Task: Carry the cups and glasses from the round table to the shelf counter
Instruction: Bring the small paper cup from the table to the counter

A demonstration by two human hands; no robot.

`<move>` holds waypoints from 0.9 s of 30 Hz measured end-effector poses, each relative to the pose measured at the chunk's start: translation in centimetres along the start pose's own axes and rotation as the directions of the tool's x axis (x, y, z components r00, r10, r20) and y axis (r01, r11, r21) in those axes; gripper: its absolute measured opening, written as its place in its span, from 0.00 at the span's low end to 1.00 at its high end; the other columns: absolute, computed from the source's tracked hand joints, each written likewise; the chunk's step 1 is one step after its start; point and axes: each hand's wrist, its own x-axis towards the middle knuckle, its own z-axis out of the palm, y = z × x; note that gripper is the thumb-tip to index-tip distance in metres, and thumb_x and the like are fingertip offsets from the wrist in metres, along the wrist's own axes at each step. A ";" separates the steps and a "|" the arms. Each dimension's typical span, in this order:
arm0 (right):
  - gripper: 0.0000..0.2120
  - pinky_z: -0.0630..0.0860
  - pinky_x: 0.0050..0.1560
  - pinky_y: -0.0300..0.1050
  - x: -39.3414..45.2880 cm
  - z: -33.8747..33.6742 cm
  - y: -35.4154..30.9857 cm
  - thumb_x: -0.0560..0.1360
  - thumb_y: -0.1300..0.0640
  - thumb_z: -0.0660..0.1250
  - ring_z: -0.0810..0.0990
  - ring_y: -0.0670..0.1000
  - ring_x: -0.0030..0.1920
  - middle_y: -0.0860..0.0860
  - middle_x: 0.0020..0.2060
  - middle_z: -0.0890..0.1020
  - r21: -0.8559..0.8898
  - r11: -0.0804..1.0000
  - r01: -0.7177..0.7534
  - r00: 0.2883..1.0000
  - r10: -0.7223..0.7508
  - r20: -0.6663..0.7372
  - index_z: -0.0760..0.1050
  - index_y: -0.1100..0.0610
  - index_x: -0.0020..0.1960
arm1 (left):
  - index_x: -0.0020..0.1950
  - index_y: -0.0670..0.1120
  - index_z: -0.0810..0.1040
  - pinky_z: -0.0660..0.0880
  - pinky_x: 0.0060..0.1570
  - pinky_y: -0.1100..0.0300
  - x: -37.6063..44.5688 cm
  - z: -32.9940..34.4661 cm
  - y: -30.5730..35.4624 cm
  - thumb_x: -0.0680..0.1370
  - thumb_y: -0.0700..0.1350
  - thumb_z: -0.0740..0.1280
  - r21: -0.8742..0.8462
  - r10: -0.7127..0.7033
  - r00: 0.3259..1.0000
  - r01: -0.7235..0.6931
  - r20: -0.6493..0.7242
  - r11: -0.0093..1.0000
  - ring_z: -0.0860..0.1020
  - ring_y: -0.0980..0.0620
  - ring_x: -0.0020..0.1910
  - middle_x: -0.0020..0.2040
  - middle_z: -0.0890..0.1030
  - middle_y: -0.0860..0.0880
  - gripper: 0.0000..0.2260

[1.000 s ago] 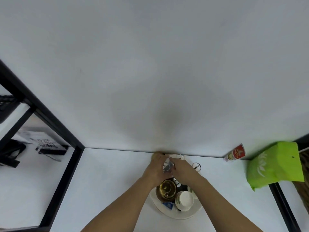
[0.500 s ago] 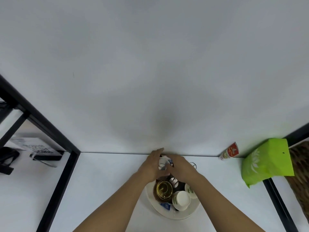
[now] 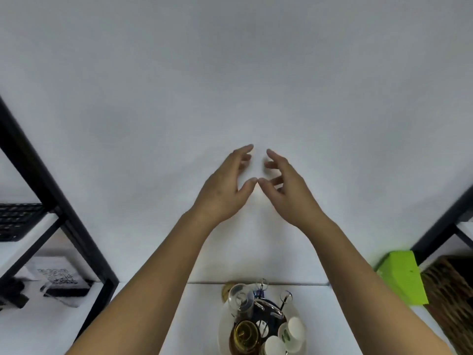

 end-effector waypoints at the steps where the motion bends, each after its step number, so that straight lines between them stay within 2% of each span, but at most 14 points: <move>1: 0.31 0.75 0.49 0.31 0.4 -1.3 -1.5 0.80 0.46 0.66 0.79 0.40 0.53 0.40 0.66 0.73 0.049 0.998 0.042 0.998 -0.039 -0.059 0.57 0.40 0.79 | 0.79 0.65 0.59 0.76 0.63 0.58 0.4 -0.9 1.7 0.82 0.54 0.68 -0.025 0.050 0.997 -0.052 -0.066 0.998 0.73 0.64 0.69 0.72 0.72 0.63 0.29; 4: 0.34 0.74 0.46 0.28 0.7 -3.9 -4.5 0.78 0.46 0.68 0.80 0.40 0.52 0.39 0.64 0.74 0.109 0.984 0.142 0.977 -0.121 -0.178 0.54 0.34 0.78 | 0.79 0.70 0.55 0.75 0.63 0.60 0.8 -2.5 5.2 0.80 0.59 0.67 -0.058 0.157 0.966 -0.172 -0.203 0.983 0.72 0.65 0.71 0.76 0.68 0.67 0.31; 7: 0.35 0.74 0.47 0.29 0.3 -5.6 -5.8 0.78 0.46 0.68 0.79 0.42 0.54 0.38 0.64 0.74 0.089 0.979 0.182 0.963 -0.159 -0.217 0.53 0.33 0.78 | 0.79 0.74 0.50 0.74 0.65 0.56 0.6 -3.0 7.0 0.80 0.62 0.67 -0.049 0.217 0.946 -0.235 -0.239 0.971 0.70 0.65 0.74 0.79 0.63 0.68 0.34; 10: 0.35 0.76 0.48 0.32 -0.4 -6.4 -5.8 0.78 0.46 0.69 0.79 0.43 0.57 0.37 0.65 0.73 0.063 0.982 0.176 0.964 -0.159 -0.211 0.52 0.32 0.78 | 0.78 0.75 0.48 0.76 0.65 0.51 0.3 -2.6 7.6 0.79 0.64 0.66 -0.028 0.224 0.949 -0.235 -0.221 0.971 0.69 0.65 0.75 0.80 0.60 0.69 0.34; 15: 0.36 0.78 0.52 0.41 -2.2 -8.1 -5.6 0.77 0.42 0.68 0.78 0.43 0.58 0.35 0.65 0.72 0.031 0.986 0.164 0.961 -0.153 -0.229 0.52 0.31 0.77 | 0.79 0.74 0.48 0.76 0.66 0.51 0.4 -0.7 8.7 0.79 0.65 0.65 -0.068 0.250 0.952 -0.265 -0.176 0.962 0.70 0.65 0.73 0.80 0.61 0.69 0.34; 21: 0.36 0.78 0.52 0.41 -6.2 -12.0 -4.4 0.76 0.40 0.68 0.77 0.42 0.58 0.33 0.65 0.71 -0.039 0.995 0.093 0.945 -0.100 -0.312 0.51 0.30 0.77 | 0.81 0.70 0.50 0.76 0.66 0.55 1.0 3.7 11.5 0.81 0.63 0.64 -0.180 0.294 0.949 -0.310 -0.110 0.934 0.73 0.64 0.71 0.79 0.64 0.67 0.33; 25: 0.38 0.79 0.52 0.42 -10.8 -15.6 -3.4 0.76 0.40 0.69 0.79 0.43 0.58 0.35 0.65 0.72 -0.076 0.996 0.039 0.917 -0.066 -0.394 0.51 0.31 0.78 | 0.82 0.68 0.52 0.77 0.65 0.51 0.2 7.6 14.2 0.82 0.61 0.64 -0.271 0.325 0.943 -0.330 -0.065 0.904 0.75 0.62 0.69 0.77 0.66 0.66 0.31; 27: 0.38 0.79 0.52 0.41 -14.2 -18.3 -2.8 0.76 0.41 0.70 0.79 0.43 0.57 0.35 0.65 0.73 -0.103 0.995 -0.002 0.889 -0.045 -0.456 0.51 0.33 0.79 | 0.82 0.68 0.52 0.78 0.65 0.50 -0.7 10.5 16.8 0.82 0.61 0.63 -0.329 0.362 0.932 -0.347 -0.015 0.878 0.76 0.61 0.69 0.76 0.66 0.69 0.31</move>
